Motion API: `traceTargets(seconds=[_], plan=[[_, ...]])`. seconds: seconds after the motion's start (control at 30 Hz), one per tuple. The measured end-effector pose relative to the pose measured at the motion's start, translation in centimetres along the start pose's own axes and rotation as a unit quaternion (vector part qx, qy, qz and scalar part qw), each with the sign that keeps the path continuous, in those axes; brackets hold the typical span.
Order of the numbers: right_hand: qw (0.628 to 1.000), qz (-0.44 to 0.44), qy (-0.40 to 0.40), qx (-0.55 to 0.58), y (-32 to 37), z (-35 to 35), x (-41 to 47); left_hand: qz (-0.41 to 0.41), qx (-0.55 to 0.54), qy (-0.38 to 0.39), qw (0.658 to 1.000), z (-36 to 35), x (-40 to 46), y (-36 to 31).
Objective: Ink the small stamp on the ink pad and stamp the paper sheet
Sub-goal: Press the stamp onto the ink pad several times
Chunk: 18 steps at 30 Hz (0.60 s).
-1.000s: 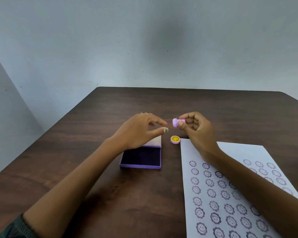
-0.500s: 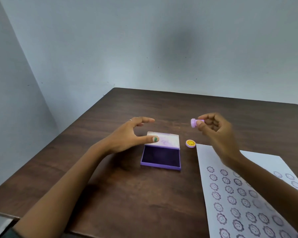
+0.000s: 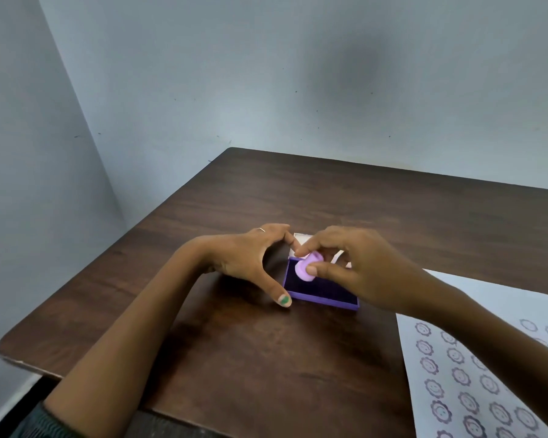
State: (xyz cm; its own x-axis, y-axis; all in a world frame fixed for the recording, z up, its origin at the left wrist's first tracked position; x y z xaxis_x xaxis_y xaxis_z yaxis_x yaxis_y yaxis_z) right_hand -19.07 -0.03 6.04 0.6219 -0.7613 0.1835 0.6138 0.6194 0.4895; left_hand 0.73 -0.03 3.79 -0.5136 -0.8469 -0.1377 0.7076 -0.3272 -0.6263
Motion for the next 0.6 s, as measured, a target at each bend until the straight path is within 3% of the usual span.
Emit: traceTargets(seconds=[0.6], plan=[[0.999,-0.029,-0.035,0.019,0.8,-2.5,-0.2,0.003,0.016,-0.001,1.0,-0.1,0.1,0.0]])
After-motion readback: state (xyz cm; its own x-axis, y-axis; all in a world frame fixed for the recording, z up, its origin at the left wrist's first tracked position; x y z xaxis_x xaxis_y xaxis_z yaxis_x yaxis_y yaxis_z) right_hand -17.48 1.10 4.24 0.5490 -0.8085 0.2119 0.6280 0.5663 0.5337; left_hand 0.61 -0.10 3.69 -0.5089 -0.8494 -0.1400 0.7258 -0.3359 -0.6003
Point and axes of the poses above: each hand's wrist, its own x-axis towards the middle knuckle, its own z-axis out of the back of the hand, y = z × x, the point moved 1 cm from there along x, towards the middle knuckle, and after that the axes turned 9 degrees about -z, right-handed, at the moved point
